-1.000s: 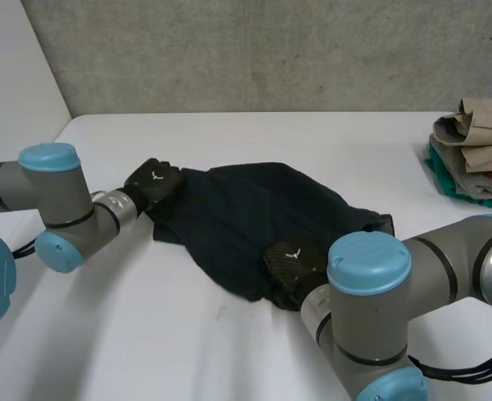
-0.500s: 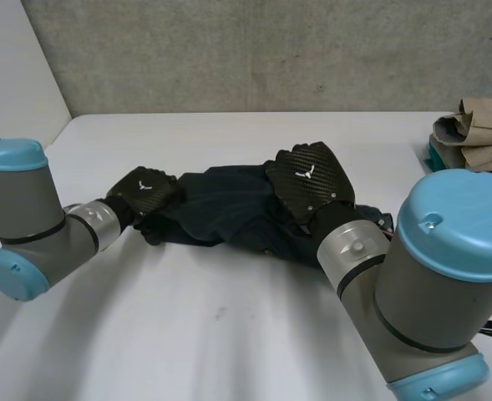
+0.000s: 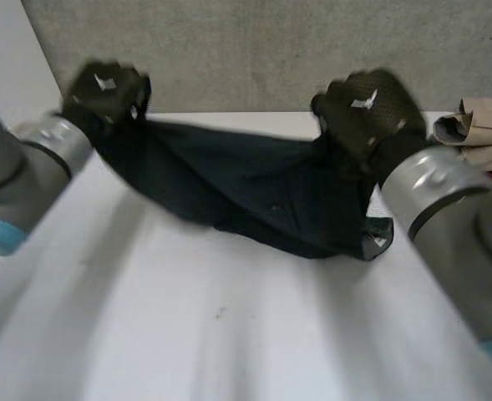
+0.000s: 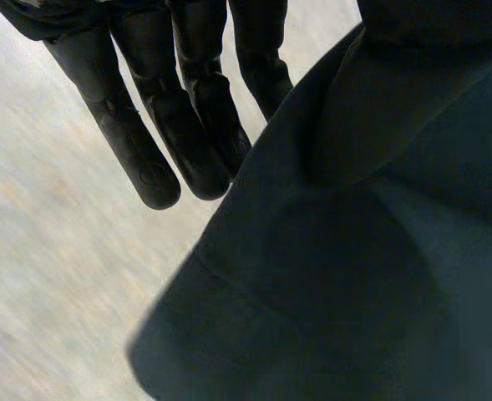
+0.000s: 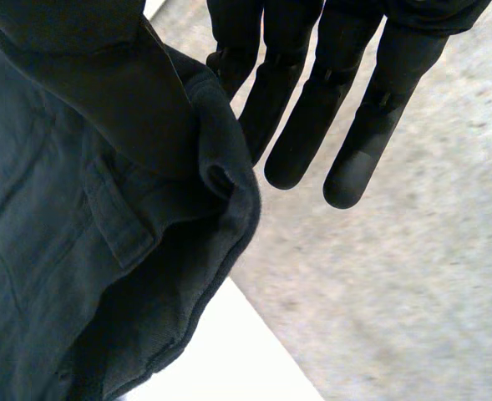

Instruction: Fold the laundry.

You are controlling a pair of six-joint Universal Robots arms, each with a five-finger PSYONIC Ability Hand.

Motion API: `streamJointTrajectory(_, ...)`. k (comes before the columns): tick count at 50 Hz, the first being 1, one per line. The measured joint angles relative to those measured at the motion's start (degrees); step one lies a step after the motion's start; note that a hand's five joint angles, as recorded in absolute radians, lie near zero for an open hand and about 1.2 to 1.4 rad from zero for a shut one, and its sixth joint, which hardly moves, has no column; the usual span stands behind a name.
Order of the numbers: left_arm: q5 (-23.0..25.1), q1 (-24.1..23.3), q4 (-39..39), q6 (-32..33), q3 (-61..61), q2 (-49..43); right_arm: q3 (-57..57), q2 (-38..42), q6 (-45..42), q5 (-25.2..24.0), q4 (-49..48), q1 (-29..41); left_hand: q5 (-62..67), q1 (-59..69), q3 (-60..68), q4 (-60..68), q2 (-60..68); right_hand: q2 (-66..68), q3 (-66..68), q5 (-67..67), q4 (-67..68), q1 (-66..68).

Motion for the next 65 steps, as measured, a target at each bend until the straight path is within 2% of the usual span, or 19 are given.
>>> streamJointTrajectory(7, -0.07, -0.16, -1.27, -4.89, -4.84, 17.58, -9.63, -0.67, -5.93, -1.02, 8.65, -4.33, 0.0, 0.0, 0.2, 0.21, 0.09, 0.0, 0.0, 0.0, 0.01, 0.0)
streamJointTrajectory(11, -0.16, -0.25, -3.34, -5.62, -7.28, 22.12, -14.31, 0.68, -7.77, -1.34, 12.71, -6.38, 0.0, 0.0, 0.2, 0.22, 0.1, 0.38, 0.0, 0.15, 0.01, 0.01)
streamJointTrajectory(16, -0.44, -1.37, -4.96, -5.32, -8.33, 18.84, -19.36, 6.94, -8.12, -1.5, 14.24, -8.16, 0.0, 0.0, 0.21, 0.22, 0.13, 0.6, 0.0, 0.22, 0.01, 0.44)
streamJointTrajectory(21, -1.6, -3.21, -5.03, -4.26, -3.57, 8.65, -24.09, 14.46, -7.53, -1.27, 11.74, -8.58, 0.0, 0.0, 0.28, 0.23, 0.14, 0.6, 0.0, 0.22, 0.01, 0.97)
streamJointTrajectory(26, -5.09, -4.81, -0.92, -1.62, 12.31, -4.42, -31.59, 23.52, -6.65, 0.16, -2.97, -8.22, 0.32, 0.0, 0.34, 0.26, 0.21, 0.6, 0.15, 0.22, 0.05, 1.57)
streamJointTrajectory(29, -7.98, -6.01, 5.66, -0.31, 23.12, -9.47, -35.38, 26.76, -6.0, 1.33, -17.25, -7.95, 0.32, 0.0, 0.34, 0.25, 0.21, 0.6, 0.18, 0.22, 0.06, 1.57)
streamJointTrajectory(34, -12.12, -8.1, 19.55, -0.22, 29.49, -9.94, -37.97, 28.24, -4.67, 1.7, -38.74, -7.69, 0.32, 0.0, 0.34, 0.26, 0.22, 0.6, 0.19, 0.25, 0.07, 1.57)
streamJointTrajectory(36, -13.73, -8.82, 24.96, -0.48, 28.66, -7.96, -38.3, 28.22, -3.73, 1.36, -44.59, -7.63, 0.34, 0.0, 0.34, 0.26, 0.21, 0.6, 0.19, 0.43, 0.07, 1.57)
streamJointTrajectory(39, -15.18, -9.17, 28.9, -0.73, 25.24, -4.51, -38.19, 28.09, -1.8, 0.69, -47.67, -7.66, 0.43, 0.0, 0.34, 0.26, 0.21, 0.6, 0.19, 0.61, 0.08, 1.57)
streamJointTrajectory(43, -16.26, -9.26, 30.23, -0.83, 17.77, 0.31, -36.95, 27.82, 1.72, -0.97, -45.93, -7.86, 0.43, 0.0, 0.34, 0.26, 0.21, 0.6, 0.19, 0.61, 0.08, 1.57)
streamJointTrajectory(50, -16.16, -9.79, 24.93, -0.47, -4.52, 4.77, -26.85, 28.32, 5.6, -7.26, -31.84, -8.51, 0.92, 0.0, 0.34, 0.25, 0.22, 0.6, 0.19, 0.62, 0.08, 1.57)
streamJointTrajectory(57, -16.03, -10.31, 22.49, 1.91, -18.11, -0.81, -14.18, 32.19, 3.14, -10.59, -24.8, -8.26, 0.92, 0.0, 0.35, 0.26, 0.23, 0.6, 0.19, 0.62, 0.08, 1.57)
streamJointTrajectory(65, -17.49, -12.21, 15.47, 7.78, -22.98, -5.53, -4.05, 34.17, -5.25, -10.64, -19.41, -8.12, 0.92, 0.0, 0.35, 0.25, 0.23, 0.6, 0.19, 0.62, 0.08, 1.57)
